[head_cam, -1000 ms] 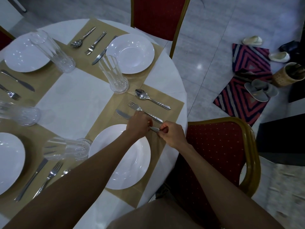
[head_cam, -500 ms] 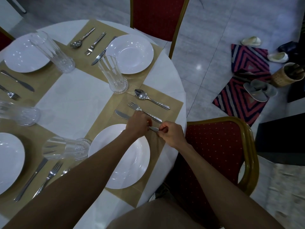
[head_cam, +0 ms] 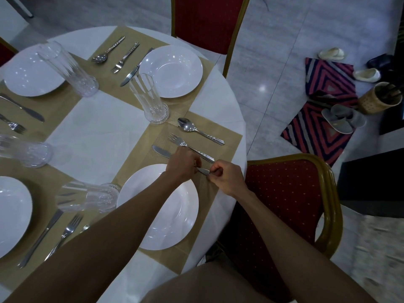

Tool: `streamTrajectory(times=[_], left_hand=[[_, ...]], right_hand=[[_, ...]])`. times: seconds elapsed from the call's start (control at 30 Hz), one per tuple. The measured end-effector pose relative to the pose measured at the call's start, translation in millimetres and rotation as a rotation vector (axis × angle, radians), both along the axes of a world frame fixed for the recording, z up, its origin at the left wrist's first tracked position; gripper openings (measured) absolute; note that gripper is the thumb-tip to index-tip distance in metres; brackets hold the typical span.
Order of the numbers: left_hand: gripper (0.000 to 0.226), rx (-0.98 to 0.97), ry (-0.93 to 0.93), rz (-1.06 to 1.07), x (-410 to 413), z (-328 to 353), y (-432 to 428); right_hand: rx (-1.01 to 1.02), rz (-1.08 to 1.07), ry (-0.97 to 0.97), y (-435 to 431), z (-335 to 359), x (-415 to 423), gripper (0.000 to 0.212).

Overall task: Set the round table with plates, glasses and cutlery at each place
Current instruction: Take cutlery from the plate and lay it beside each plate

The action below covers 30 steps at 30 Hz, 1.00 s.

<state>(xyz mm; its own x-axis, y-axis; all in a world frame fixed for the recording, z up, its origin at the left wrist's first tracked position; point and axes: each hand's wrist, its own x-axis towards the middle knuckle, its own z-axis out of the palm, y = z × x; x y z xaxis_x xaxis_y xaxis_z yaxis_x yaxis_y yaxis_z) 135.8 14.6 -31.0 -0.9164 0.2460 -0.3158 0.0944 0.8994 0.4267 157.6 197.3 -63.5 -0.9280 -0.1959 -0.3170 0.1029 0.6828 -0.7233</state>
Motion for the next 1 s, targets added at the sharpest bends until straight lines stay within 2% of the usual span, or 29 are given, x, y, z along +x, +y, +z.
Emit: streamTrajectory(times=[0.27, 0.5, 0.67, 0.87, 1.0], left_hand=[[0.018, -0.021, 0.010, -0.019, 0.9, 0.7, 0.6], [0.021, -0.050, 0.083, 0.078, -5.5, 2.2, 6.4], [0.029, -0.055, 0.070, 0.138, -18.4, 1.2, 11.2], [0.016, -0.045, 0.047, 0.194, -22.5, -3.7, 9.0], [0.016, -0.019, 0.048, 0.251, -19.4, -5.5, 10.2]], right_hand=[[-0.027, 0.000, 0.000, 0.2, 1.2, 1.1, 0.023], [-0.114, -0.210, -0.030, 8.8, 3.1, -11.5, 0.013], [-0.038, -0.175, 0.001, 4.8, 6.1, -24.8, 0.014], [0.078, -0.089, 0.018, -2.9, 7.2, -33.8, 0.015], [0.084, -0.075, 0.022, -2.8, 8.1, -37.1, 0.013]])
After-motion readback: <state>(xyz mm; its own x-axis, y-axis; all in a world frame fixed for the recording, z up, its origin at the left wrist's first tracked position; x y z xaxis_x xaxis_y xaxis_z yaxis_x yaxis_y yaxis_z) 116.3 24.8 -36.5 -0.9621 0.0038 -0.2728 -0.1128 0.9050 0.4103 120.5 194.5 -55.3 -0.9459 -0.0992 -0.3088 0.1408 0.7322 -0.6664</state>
